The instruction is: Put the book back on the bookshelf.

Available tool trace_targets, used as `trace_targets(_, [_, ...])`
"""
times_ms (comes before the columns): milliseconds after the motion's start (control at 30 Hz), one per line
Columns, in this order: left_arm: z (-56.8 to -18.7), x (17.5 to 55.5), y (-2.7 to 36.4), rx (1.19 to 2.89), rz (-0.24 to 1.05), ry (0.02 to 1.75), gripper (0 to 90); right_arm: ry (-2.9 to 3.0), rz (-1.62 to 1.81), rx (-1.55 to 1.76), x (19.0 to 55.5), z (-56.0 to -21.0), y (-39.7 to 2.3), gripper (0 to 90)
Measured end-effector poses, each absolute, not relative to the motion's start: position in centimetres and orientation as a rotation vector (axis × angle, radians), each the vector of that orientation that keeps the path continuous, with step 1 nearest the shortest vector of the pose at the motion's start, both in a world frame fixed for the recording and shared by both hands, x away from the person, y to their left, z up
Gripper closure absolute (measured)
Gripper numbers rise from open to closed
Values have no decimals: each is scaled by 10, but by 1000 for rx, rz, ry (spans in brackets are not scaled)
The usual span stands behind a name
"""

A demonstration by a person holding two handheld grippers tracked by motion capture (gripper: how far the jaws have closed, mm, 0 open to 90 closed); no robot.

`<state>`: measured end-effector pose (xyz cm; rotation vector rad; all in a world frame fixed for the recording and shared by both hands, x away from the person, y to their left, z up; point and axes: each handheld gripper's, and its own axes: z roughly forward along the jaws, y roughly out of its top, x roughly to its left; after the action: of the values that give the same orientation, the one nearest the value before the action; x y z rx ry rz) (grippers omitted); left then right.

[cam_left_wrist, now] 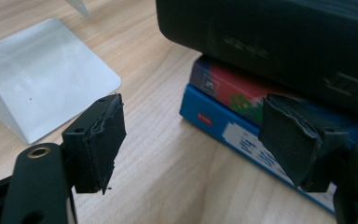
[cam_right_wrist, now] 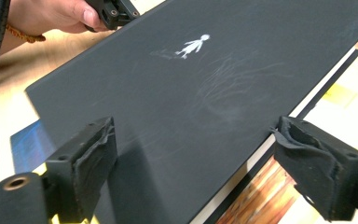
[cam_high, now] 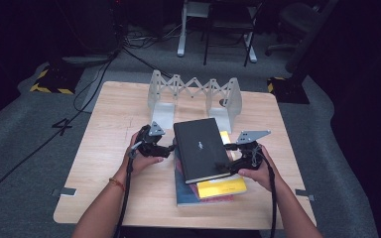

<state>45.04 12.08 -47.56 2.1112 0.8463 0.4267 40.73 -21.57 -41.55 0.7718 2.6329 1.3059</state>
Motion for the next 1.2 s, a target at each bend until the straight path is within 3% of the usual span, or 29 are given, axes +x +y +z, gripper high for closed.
trace_targets(367, [-479,468,120,2054,472,895,288,2720,1346,812,423,-423,-211,57])
trace_targets(1000, [-483,497,115,2031,440,995,358,2690,1382,773,420,-425,-212,60])
trace_targets(1133, [-484,495,113,2028,413,920,529,2677,1397,743,419,-425,-213,60])
trace_targets(1200, [-484,492,112,2017,403,869,663,2668,1402,725,418,-425,-214,61])
